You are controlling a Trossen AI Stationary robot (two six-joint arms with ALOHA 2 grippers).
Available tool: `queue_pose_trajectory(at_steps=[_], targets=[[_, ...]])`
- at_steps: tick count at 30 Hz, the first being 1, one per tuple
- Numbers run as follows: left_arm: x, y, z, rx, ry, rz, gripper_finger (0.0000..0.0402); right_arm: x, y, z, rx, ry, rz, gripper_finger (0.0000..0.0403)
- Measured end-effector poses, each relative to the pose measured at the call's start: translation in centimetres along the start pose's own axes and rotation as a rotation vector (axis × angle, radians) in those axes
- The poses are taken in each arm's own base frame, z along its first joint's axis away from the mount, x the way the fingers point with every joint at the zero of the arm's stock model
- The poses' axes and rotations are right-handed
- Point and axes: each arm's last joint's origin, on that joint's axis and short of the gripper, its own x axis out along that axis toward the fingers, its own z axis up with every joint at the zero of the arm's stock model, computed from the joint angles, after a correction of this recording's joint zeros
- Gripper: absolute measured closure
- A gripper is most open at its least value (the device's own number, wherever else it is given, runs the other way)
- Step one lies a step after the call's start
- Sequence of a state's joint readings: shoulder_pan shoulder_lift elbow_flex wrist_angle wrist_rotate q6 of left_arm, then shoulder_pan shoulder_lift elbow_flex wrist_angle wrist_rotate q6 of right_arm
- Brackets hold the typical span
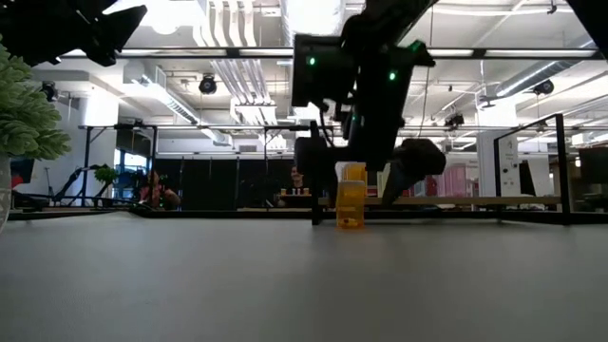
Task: Pick and place medicine bottles onto shelf by color
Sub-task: Put the orange pill bottle on the shelf aligned with the other orange pill bottles
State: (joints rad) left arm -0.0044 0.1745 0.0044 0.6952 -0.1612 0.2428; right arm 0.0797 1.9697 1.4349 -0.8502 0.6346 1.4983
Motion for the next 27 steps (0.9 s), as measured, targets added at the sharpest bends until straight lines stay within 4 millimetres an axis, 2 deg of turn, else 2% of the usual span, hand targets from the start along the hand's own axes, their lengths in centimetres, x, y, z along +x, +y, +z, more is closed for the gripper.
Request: queue_pose_trajectory(at_steps=[5, 10, 23, 27], targets=[[0.0, 0.0, 0.0, 0.0, 0.0, 0.0, 0.0079, 1.5, 0.4, -0.7, -0.014, -0.096, -0.02, 0.0047], [0.0, 0.0, 0.0, 0.0, 0.0, 0.0, 0.0079, 2.3, 0.6, -1.2, -0.001, -0.137, -0.024, 0.0071], [0.0, 0.0, 0.0, 0.0, 0.0, 0.0, 0.0079, 2.8, 0.8, -1.5, 0.031, -0.151, -0.017, 0.0203], [0.0, 0.0, 0.0, 0.0, 0.0, 0.0, 0.0079, 2.8, 0.9, -1.5, 0.035, -0.153, -0.012, 0.0229]])
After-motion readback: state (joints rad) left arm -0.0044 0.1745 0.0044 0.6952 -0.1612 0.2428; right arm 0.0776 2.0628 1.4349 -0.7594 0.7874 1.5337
